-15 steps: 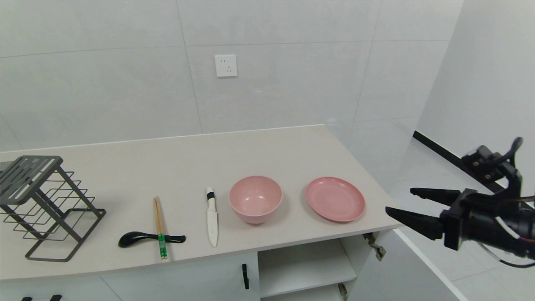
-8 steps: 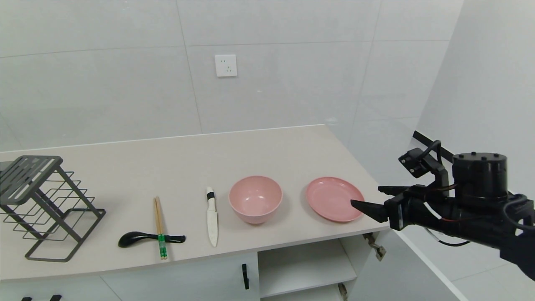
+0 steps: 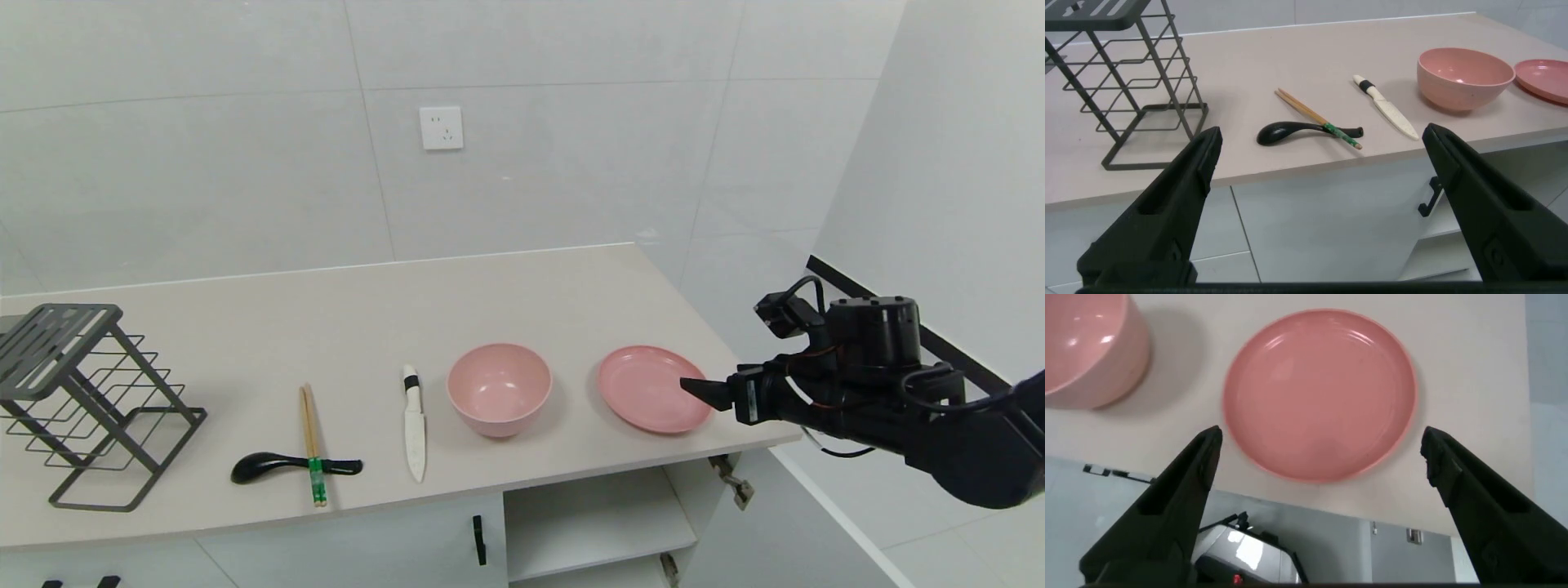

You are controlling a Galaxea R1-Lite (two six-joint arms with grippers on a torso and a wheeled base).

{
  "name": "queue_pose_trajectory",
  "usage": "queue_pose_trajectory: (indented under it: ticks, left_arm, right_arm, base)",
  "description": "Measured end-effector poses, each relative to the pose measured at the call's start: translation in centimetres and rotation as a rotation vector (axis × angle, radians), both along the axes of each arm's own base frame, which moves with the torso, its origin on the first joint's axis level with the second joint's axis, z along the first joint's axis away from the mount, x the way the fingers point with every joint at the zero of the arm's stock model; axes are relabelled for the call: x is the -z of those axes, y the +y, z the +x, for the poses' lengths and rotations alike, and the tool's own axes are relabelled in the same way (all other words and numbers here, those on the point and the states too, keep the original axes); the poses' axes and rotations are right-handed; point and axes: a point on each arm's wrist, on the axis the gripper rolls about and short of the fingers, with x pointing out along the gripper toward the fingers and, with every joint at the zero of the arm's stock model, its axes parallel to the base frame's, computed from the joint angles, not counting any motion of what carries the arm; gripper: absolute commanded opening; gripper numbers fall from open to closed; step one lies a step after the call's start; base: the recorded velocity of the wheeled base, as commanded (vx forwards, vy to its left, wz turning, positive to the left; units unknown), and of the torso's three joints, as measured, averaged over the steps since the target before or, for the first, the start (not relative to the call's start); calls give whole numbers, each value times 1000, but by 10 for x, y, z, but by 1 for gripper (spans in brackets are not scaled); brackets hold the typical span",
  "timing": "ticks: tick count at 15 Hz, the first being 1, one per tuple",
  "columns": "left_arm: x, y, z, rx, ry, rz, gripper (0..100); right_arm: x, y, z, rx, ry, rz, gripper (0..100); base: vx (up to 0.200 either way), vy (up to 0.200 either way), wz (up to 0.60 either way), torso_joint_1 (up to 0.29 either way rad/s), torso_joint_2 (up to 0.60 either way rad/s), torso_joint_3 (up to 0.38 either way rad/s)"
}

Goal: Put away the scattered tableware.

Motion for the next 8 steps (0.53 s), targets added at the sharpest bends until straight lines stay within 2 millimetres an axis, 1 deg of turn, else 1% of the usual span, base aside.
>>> queue_pose_trajectory:
  ticks: [5,8]
  left_arm:
    - [0,0,0,0,0,-1,100]
    - [0,0,0,0,0,-1,100]
  right_arm:
    - [36,-3,28,35,-35,6,100]
    - [57,-4,43,60,-14,-7,100]
  base:
    - [0,0,0,0,0,0]
    - [0,0,0,0,0,0]
